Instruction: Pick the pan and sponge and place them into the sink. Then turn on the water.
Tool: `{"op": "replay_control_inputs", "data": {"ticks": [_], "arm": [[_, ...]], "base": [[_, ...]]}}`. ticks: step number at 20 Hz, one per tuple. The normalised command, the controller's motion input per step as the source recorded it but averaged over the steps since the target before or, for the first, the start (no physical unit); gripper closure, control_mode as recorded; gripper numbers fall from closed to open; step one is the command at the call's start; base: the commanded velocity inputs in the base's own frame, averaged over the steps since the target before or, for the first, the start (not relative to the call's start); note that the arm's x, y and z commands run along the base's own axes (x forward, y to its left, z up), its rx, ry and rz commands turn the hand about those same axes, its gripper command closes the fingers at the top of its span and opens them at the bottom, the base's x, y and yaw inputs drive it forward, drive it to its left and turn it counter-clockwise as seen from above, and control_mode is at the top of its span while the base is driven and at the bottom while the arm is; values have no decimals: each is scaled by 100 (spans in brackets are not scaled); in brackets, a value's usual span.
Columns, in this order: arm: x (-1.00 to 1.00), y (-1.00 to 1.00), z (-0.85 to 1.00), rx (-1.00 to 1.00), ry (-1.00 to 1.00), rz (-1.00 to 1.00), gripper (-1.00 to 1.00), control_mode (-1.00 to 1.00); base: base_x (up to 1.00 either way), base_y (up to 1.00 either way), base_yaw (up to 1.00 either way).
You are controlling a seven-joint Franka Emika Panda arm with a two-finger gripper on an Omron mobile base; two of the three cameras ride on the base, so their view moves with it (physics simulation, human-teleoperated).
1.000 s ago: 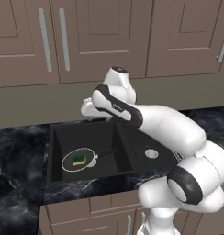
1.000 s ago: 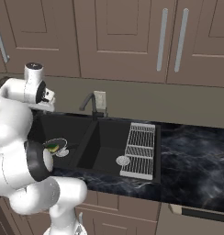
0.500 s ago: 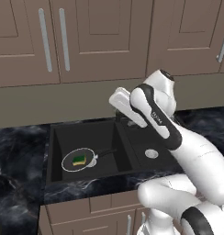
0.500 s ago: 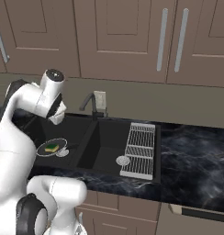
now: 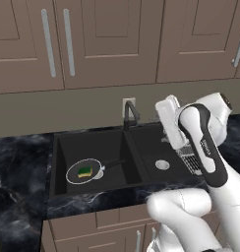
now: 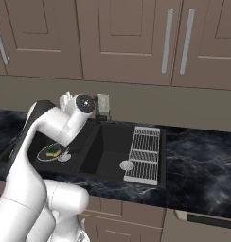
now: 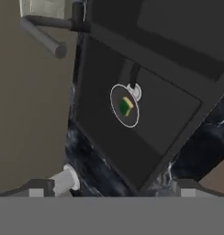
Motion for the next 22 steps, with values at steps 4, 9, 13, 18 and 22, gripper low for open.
{"op": "replay_control_inputs", "data": {"ticks": [4,9,13,18,22], "arm": [[0,-87,0,38,17,-42,-100,-100],[35,-80,0,42,15,-39,-100,-100],[68,-60,-5,41,15,-33,-100,-100],[95,-41,-17,42,15,-7,-100,-100],[87,-4,-26,29,7,1,-100,-100]], "base": [[0,0,0],[0,0,0],[0,0,0],[0,0,0],[0,0,0]]}}
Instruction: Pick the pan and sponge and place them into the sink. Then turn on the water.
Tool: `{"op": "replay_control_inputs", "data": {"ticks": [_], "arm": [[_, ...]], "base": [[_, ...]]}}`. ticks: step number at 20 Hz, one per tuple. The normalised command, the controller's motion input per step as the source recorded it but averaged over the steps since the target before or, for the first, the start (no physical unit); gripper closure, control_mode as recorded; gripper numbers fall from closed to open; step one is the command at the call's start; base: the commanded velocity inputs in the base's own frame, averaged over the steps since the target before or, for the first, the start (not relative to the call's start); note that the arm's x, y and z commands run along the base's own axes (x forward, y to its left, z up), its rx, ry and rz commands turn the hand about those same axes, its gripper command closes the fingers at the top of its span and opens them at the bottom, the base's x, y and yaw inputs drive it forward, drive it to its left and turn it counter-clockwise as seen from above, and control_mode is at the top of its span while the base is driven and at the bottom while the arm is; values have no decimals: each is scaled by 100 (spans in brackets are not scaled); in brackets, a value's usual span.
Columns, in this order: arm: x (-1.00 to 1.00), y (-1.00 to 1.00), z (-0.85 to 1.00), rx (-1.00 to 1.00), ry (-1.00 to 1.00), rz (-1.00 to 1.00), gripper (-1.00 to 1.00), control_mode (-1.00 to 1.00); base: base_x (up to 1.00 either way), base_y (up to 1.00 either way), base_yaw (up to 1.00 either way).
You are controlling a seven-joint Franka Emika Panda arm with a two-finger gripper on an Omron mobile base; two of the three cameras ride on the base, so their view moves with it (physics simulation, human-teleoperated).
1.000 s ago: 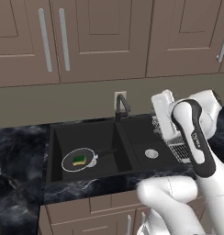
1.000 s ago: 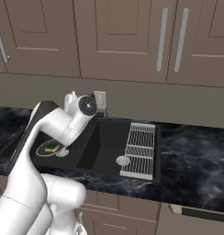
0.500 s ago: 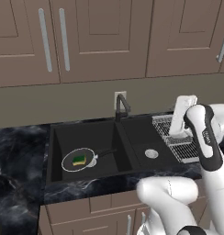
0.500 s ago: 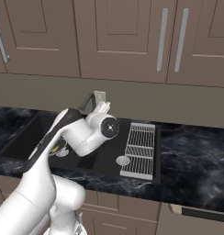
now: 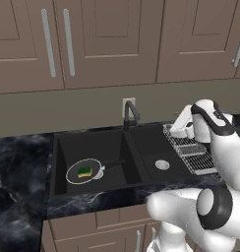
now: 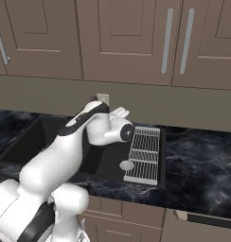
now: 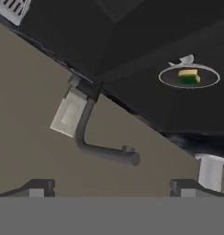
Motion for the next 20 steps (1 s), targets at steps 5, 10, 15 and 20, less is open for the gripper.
{"op": "replay_control_inputs", "data": {"ticks": [5,10,15,20], "arm": [[62,5,-29,16,0,6,-100,-100],[48,4,-31,6,0,8,-100,-100],[45,8,-30,0,0,2,-100,-100],[53,4,-14,0,0,0,-100,-100]], "base": [[0,0,0],[0,0,0],[0,0,0],[0,0,0]]}}
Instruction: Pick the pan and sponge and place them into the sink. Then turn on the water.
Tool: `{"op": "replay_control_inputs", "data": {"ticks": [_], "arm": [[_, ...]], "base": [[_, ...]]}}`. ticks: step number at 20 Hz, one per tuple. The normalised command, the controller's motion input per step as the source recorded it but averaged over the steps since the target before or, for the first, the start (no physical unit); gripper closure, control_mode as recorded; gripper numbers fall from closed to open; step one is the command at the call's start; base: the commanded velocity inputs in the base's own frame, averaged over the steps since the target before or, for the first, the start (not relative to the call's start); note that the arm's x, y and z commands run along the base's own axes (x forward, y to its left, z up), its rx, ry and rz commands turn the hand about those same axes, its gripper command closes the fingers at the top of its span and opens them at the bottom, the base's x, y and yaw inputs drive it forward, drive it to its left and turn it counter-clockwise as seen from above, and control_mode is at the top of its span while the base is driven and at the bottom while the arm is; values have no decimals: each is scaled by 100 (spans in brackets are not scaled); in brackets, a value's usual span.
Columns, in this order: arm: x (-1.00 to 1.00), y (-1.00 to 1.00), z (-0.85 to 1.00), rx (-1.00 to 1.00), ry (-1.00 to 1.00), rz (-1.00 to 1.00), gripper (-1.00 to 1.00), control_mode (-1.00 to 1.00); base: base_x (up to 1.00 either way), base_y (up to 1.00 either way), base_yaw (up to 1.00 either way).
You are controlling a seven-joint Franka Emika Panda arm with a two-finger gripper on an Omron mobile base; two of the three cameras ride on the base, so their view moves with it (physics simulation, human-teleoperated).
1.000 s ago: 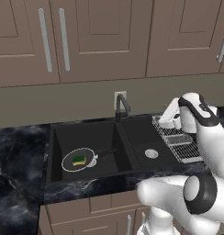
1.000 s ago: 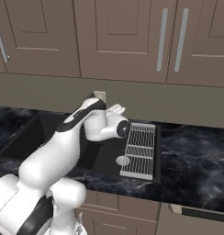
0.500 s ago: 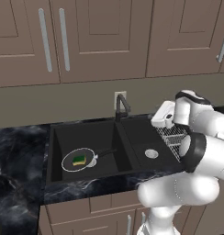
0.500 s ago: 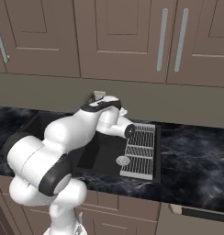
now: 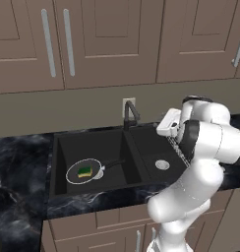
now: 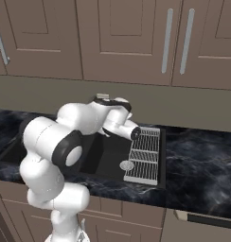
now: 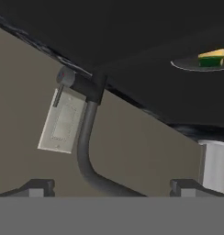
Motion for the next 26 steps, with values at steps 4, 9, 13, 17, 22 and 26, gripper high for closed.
{"op": "replay_control_inputs", "data": {"ticks": [4,9,13,17,22,26], "arm": [[49,7,-4,0,0,0,-100,-100],[23,22,-6,0,0,0,-100,-100],[9,29,-20,0,0,0,-100,-100],[22,32,-21,0,0,0,-100,-100],[48,8,-15,3,1,0,-100,-100],[49,0,-6,8,2,0,-100,-100]], "base": [[0,0,0],[0,0,0],[0,0,0],[0,0,0],[0,0,0],[0,0,0]]}}
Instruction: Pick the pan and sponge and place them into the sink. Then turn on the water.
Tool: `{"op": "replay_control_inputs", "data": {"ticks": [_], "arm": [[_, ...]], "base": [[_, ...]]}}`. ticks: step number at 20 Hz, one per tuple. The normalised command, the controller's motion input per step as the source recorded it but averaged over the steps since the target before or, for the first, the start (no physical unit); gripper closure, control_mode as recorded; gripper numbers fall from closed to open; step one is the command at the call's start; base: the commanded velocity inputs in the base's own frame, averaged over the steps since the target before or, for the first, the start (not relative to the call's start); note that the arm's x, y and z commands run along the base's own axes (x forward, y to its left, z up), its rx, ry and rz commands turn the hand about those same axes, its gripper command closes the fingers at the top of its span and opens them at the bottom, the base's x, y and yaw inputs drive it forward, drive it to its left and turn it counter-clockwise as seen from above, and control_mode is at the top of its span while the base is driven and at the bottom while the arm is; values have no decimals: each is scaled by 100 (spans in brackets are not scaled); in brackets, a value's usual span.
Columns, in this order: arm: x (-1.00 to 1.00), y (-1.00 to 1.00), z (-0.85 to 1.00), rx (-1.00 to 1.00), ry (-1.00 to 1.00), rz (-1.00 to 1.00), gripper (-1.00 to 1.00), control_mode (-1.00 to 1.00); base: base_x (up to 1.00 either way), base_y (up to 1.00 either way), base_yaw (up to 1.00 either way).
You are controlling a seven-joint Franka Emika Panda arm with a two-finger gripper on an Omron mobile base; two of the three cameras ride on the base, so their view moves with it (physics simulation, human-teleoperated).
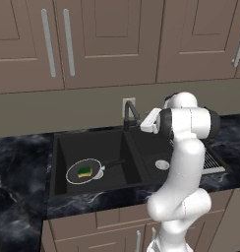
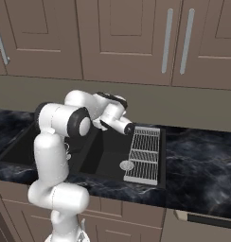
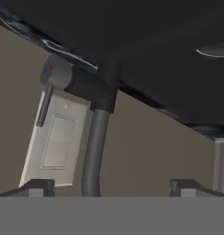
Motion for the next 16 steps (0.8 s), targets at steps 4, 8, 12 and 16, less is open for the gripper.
{"op": "replay_control_inputs", "data": {"ticks": [4,8,12,16], "arm": [[43,-6,-9,12,2,0,-100,-100],[35,-8,-16,12,1,0,-100,-100],[38,0,-24,8,1,0,-100,-100],[36,0,-25,6,0,0,-100,-100]], "base": [[0,0,0],[0,0,0],[0,0,0],[0,0,0]]}}
